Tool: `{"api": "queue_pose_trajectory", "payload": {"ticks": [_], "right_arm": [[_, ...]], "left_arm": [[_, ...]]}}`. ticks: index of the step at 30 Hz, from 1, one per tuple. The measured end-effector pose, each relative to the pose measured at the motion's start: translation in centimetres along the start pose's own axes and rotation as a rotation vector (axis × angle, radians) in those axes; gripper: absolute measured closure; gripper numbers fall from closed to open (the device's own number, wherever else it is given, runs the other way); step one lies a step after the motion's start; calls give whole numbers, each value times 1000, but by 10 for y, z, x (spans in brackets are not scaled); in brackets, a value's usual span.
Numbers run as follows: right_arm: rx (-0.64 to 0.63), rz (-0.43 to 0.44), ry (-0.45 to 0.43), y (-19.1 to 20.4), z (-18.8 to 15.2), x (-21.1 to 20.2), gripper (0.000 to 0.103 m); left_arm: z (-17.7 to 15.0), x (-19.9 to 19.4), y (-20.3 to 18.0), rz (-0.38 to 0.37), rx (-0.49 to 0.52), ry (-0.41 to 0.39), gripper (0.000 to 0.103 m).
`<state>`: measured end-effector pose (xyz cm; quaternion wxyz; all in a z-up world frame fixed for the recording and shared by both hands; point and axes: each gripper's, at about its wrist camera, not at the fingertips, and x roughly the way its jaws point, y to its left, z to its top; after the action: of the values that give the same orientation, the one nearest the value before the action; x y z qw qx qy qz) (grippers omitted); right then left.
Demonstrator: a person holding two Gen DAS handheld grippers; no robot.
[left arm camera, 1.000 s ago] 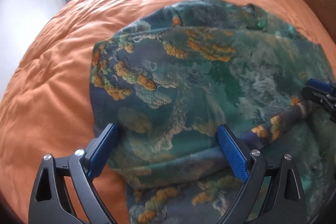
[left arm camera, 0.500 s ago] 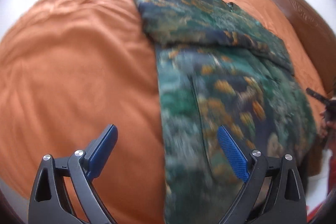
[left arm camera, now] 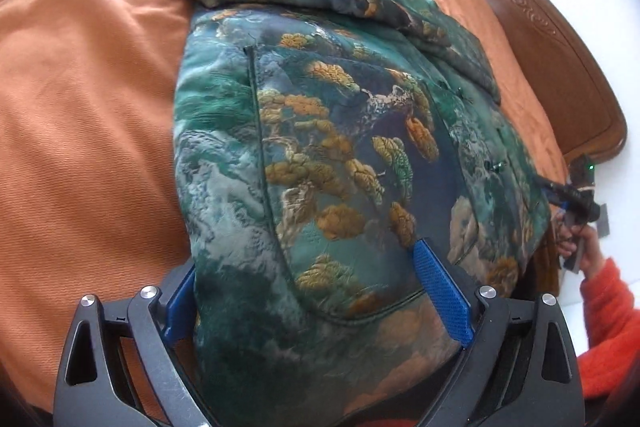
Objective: Fold large clothes
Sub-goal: 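Grasp the jacket hem with the left tool while the right tool grasps it too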
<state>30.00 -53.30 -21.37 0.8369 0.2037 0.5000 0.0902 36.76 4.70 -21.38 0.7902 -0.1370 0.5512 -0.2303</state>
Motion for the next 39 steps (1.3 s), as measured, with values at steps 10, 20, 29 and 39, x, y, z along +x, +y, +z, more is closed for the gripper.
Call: {"api": "queue_pose_trajectory", "payload": {"ticks": [10,20,29,39], "right_arm": [[-168,-29,117,57,-1,21,80],[-177,-35,107,90,-15,8,82],[-147,14,149,81,-45,-8,82],[-75,-27,98,60,-46,8,66]], "left_arm": [[3,-19,7,61,-91,-2,84],[-13,-43,9,74,-83,-14,86],[-45,-46,13,101,-108,2,84],[-37,-36,8,218,-3,-32,58]]}}
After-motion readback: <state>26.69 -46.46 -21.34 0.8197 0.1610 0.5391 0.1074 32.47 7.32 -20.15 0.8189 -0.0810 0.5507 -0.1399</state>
